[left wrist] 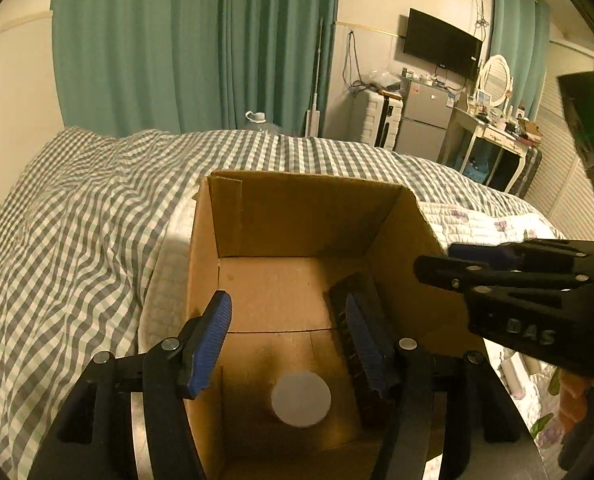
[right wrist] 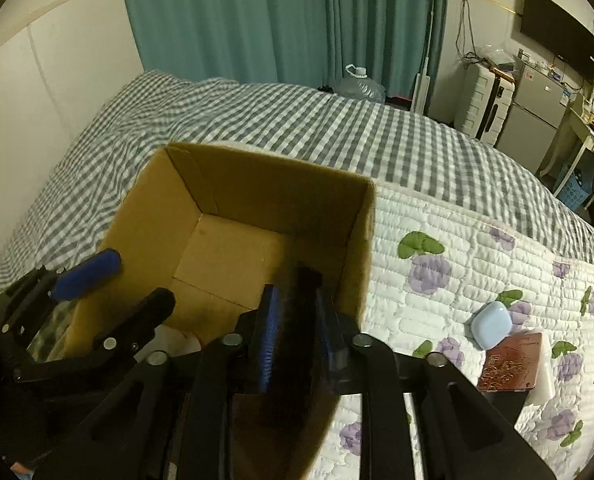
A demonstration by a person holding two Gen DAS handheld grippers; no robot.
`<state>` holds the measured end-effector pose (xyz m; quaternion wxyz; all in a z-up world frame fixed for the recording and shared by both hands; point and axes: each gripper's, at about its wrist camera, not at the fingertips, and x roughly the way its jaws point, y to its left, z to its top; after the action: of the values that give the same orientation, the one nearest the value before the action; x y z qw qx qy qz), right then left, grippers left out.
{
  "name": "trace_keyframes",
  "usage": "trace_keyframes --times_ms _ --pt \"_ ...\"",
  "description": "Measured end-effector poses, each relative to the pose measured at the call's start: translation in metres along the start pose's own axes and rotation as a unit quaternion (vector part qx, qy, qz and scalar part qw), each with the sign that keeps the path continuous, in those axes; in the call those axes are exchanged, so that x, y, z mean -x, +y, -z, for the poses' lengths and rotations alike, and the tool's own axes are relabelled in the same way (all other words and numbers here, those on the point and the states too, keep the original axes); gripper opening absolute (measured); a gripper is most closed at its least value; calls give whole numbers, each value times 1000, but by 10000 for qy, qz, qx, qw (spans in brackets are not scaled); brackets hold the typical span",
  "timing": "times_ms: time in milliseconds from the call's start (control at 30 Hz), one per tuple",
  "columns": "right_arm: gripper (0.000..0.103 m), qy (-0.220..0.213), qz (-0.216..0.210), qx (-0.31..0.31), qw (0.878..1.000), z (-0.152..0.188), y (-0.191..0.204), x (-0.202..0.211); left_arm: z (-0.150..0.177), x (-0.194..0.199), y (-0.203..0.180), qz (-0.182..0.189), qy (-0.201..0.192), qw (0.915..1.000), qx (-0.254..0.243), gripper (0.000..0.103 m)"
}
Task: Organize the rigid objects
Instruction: 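Lower the bottle and remote into the box and open both grippers, then grasp a white charger with each gripper from the pile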
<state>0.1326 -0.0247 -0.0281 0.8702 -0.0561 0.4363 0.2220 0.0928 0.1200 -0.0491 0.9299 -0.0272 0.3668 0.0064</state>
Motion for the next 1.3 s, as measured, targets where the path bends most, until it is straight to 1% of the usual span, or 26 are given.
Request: trace_keyframes --times_ms 67,167,200,400,500,567,667,767,867,1000,1100,1233,1267,1300 --pt "47 -129 47 -93 9999 3 -11 12 1 5 -4 -44 -4 10000 -18 63" --pt "49 -246 129 -251 9993 7 -32 33 0 14 -14 -83 -28 10000 -44 64" --pt "53 -291 169 -285 9990 9 -38 41 0 17 -20 -62 -34 10000 -53 65" --pt "66 -547 630 -318 9960 30 -79 93 -5 40 -63 73 -126 9997 -215 65" --pt "70 -590 805 -364 9943 44 -99 114 -7 50 -96 155 -191 9991 -340 66" --pt "71 -588 880 -445 9934 53 -114 124 -7 52 -112 166 -190 9990 -375 66" --pt "71 -512 1012 -546 9920 72 -138 132 -3 49 -138 163 -79 9991 -394 66" --pt "71 -393 1093 -597 9914 93 -156 131 9 38 -164 190 130 9987 -461 66" --pt "71 -168 1061 -705 9917 117 -173 118 23 25 -183 150 323 9979 -549 66" --pt "71 289 1089 -691 9912 145 -187 84 46 3 -204 149 621 9958 -660 66" --pt "71 601 995 -681 9909 161 -192 59 63 -13 -214 96 801 9935 -797 66" --pt "69 846 856 -546 9912 168 -191 37 79 -31 -220 84 1013 9914 -823 66" --pt "61 927 844 -503 9908 168 -190 31 80 -34 -221 88 1043 9911 -820 66" --pt "48 1010 822 -467 9904 169 -190 25 82 -37 -223 96 1072 9907 -829 66"
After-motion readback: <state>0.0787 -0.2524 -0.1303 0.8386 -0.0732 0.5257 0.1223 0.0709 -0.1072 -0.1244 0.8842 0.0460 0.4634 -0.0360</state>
